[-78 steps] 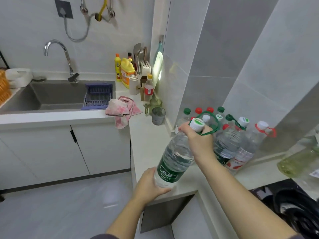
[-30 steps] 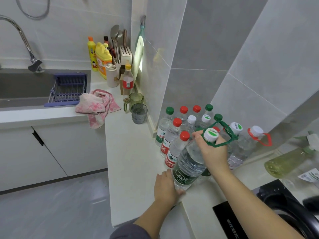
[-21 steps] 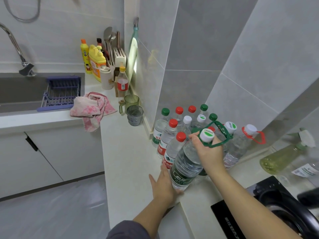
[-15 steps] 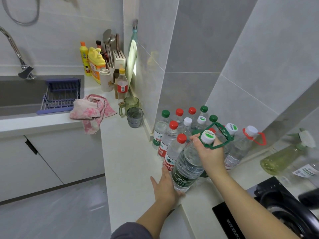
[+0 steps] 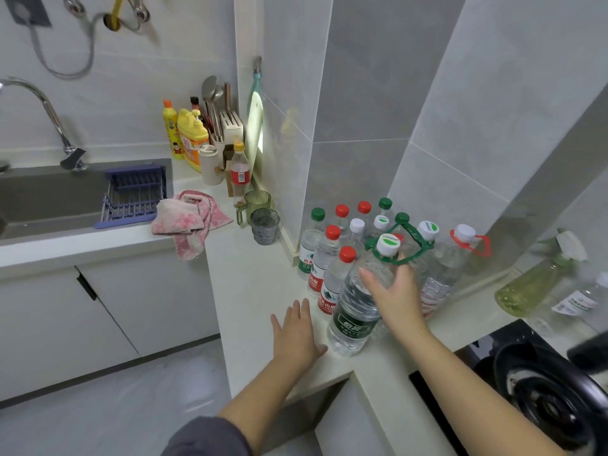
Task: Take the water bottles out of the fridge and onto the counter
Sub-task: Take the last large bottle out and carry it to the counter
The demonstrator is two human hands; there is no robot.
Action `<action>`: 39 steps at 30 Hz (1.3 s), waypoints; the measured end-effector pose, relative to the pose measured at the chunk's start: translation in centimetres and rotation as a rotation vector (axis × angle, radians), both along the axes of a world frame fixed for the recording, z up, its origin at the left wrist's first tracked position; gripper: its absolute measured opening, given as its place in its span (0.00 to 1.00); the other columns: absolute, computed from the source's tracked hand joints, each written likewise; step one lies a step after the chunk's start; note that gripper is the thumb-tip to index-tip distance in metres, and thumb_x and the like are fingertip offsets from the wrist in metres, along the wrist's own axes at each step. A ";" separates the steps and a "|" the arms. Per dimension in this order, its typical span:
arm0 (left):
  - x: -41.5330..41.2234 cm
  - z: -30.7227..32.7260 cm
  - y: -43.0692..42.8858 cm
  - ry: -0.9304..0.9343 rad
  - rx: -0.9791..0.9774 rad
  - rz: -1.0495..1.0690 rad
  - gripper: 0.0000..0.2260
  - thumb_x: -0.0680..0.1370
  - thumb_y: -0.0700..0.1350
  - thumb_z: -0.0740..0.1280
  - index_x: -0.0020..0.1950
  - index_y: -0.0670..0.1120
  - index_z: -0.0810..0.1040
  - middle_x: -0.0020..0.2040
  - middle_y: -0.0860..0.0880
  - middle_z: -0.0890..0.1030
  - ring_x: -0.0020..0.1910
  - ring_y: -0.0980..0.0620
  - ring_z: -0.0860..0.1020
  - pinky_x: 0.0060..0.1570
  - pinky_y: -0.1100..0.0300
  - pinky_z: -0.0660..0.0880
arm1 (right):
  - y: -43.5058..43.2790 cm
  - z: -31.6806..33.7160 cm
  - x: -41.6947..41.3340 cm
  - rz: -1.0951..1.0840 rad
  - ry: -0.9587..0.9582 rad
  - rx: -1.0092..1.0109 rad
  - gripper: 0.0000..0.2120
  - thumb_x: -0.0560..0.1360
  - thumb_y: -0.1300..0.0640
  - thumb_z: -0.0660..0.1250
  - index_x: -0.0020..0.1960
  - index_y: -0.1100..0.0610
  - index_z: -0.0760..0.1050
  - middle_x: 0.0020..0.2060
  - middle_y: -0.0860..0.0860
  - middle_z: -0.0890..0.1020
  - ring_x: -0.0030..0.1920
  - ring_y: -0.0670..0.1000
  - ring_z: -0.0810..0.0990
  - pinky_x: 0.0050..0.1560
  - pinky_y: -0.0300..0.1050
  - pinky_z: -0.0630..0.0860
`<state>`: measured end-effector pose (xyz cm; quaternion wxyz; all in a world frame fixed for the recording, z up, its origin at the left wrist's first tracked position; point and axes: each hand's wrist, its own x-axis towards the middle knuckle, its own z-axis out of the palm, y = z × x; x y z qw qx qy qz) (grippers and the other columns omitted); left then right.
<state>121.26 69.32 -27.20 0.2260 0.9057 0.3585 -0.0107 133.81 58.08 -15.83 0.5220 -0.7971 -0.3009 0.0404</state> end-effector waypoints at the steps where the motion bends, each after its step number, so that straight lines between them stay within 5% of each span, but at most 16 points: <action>1: -1.0 0.7 0.1 -0.015 0.022 0.017 0.45 0.75 0.59 0.69 0.80 0.47 0.44 0.81 0.46 0.50 0.79 0.47 0.50 0.75 0.40 0.44 | -0.3 0.0 -0.4 -0.031 -0.011 -0.044 0.25 0.73 0.50 0.74 0.66 0.56 0.70 0.58 0.48 0.74 0.64 0.51 0.74 0.60 0.39 0.67; 5: -5.4 3.5 -0.8 -0.083 0.109 0.116 0.41 0.77 0.59 0.67 0.80 0.47 0.46 0.81 0.47 0.50 0.79 0.47 0.50 0.75 0.39 0.44 | -2.3 -0.8 -2.6 -0.006 -0.034 -0.183 0.41 0.75 0.54 0.73 0.79 0.59 0.53 0.77 0.55 0.59 0.77 0.55 0.59 0.71 0.43 0.58; 10: -12.0 6.9 -5.2 -0.163 0.219 0.270 0.38 0.78 0.58 0.66 0.80 0.48 0.49 0.81 0.48 0.50 0.79 0.48 0.49 0.75 0.40 0.45 | -5.6 -2.7 -7.0 0.181 -0.094 -0.295 0.45 0.77 0.54 0.70 0.81 0.52 0.43 0.80 0.51 0.42 0.80 0.53 0.47 0.73 0.42 0.50; 15: -19.5 8.7 -10.0 -0.172 0.315 0.424 0.37 0.78 0.58 0.65 0.79 0.49 0.50 0.80 0.49 0.51 0.80 0.49 0.48 0.75 0.39 0.43 | -6.9 -2.9 -12.2 0.391 -0.218 -0.371 0.41 0.78 0.48 0.67 0.81 0.50 0.43 0.80 0.51 0.42 0.80 0.53 0.46 0.76 0.51 0.53; 25: -36.8 10.3 -17.5 -0.082 0.437 0.753 0.36 0.79 0.59 0.63 0.80 0.49 0.49 0.81 0.49 0.48 0.80 0.50 0.45 0.75 0.40 0.42 | -5.8 -1.0 -27.2 0.778 -0.471 -0.428 0.38 0.80 0.43 0.61 0.81 0.47 0.41 0.81 0.50 0.42 0.80 0.54 0.44 0.78 0.53 0.50; 39: -71.7 9.8 -34.6 0.041 0.414 1.236 0.36 0.78 0.61 0.62 0.80 0.52 0.49 0.81 0.50 0.46 0.80 0.49 0.45 0.74 0.41 0.46 | -13.6 -1.4 -65.4 1.318 -0.686 -0.309 0.37 0.81 0.44 0.60 0.81 0.48 0.43 0.81 0.50 0.44 0.80 0.53 0.44 0.77 0.50 0.51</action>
